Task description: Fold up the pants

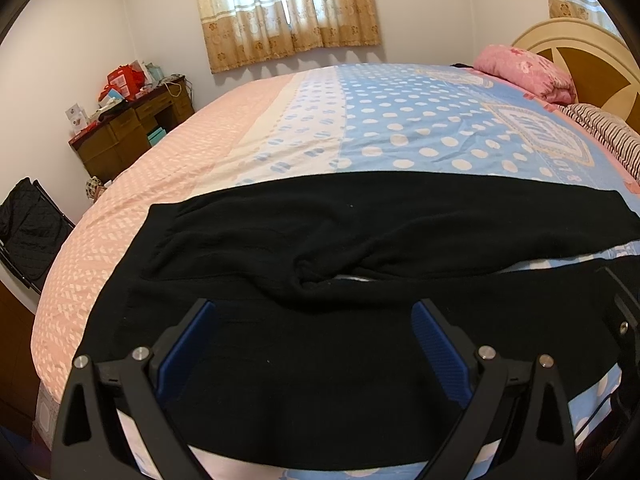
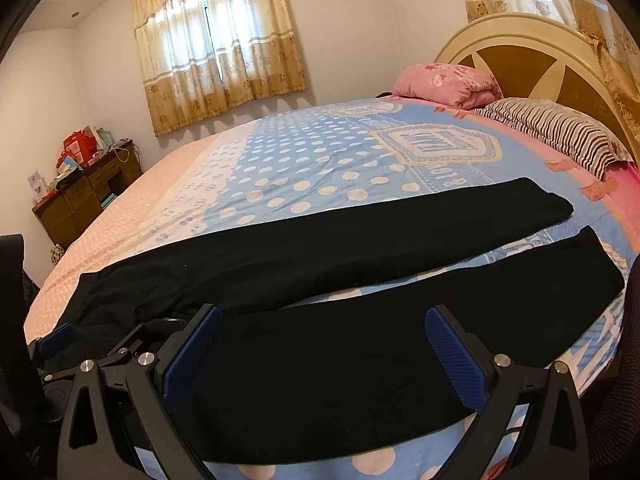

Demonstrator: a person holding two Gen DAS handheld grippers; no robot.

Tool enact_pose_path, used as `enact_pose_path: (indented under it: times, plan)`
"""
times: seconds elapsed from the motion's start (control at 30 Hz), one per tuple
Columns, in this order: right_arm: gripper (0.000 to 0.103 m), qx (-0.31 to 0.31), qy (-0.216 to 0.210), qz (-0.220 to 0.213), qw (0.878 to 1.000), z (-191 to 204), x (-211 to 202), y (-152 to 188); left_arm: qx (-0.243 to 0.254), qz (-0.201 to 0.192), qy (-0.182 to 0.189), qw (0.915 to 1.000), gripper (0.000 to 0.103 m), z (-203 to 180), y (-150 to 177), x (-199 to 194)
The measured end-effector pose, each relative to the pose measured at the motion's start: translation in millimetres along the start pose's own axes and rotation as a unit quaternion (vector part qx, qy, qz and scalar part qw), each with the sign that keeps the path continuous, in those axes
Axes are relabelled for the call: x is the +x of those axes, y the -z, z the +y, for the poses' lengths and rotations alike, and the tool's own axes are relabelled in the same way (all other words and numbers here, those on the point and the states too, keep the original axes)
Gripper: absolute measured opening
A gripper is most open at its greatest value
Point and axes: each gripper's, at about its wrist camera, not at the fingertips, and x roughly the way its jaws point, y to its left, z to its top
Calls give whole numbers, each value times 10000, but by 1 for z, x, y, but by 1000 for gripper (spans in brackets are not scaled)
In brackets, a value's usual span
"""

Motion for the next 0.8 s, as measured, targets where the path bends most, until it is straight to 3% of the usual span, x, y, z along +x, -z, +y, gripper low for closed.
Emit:
enact_pose_path:
  times: [0.8]
  plan:
    - [102, 32, -22, 165, 9999, 0, 10, 5, 42, 50, -1, 10000, 100, -4, 2, 3]
